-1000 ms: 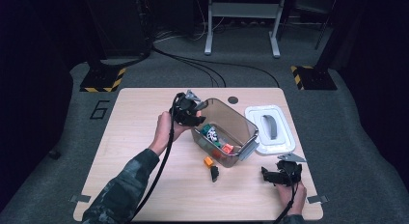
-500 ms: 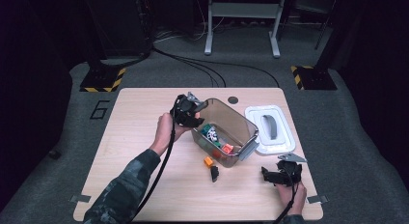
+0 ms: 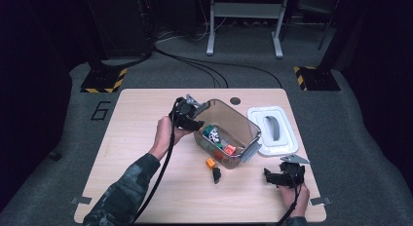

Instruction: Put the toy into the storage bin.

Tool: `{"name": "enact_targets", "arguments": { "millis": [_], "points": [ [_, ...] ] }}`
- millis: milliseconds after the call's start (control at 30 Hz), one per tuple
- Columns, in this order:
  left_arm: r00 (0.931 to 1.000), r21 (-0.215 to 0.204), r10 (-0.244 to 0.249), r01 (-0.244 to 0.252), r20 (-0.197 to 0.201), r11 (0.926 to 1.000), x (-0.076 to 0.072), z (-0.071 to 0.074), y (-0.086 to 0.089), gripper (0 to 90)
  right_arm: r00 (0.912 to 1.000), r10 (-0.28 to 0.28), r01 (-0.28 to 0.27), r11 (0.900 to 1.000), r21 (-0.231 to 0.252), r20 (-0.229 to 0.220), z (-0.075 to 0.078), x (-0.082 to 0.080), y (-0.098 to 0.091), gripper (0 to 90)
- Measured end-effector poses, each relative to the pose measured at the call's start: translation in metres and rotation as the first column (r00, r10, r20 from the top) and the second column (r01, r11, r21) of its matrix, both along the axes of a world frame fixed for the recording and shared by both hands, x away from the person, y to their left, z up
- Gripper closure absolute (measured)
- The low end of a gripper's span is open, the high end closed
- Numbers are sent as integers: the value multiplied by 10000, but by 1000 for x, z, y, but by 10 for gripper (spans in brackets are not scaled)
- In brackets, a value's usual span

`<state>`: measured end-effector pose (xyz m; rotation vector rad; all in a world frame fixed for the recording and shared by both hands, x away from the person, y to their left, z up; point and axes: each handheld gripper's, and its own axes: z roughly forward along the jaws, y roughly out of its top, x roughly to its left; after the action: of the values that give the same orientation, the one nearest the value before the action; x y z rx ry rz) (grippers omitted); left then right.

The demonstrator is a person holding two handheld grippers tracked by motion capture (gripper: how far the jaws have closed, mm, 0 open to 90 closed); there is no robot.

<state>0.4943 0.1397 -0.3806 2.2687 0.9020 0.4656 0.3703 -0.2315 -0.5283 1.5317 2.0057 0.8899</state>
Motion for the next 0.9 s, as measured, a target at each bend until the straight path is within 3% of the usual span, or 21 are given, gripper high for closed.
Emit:
{"name": "enact_targets", "arguments": {
  "millis": [267, 433, 700, 900],
  "points": [
    [9992, -338, 20, -6, 412, 9994, -21, 7, 13, 249, 10000, -21, 21, 10000, 21, -24, 0, 0, 0, 44],
    [9989, -655, 132, -102, 452, 9978, -34, 4, 23, 211, 10000, -84, 84, 10000, 9, -24, 0, 0, 1, 44],
    [9991, -907, 292, -263, 308, 9955, -56, -16, 37, 171, 10000, -40, 40, 10000, 10, -23, 0, 0, 0, 44],
    [10000, -1058, -25, 33, 76, 9944, -75, -38, 37, 161, 10000, 66, -67, 9999, -138, -42, 0, 0, 0, 45]
  ]
}}
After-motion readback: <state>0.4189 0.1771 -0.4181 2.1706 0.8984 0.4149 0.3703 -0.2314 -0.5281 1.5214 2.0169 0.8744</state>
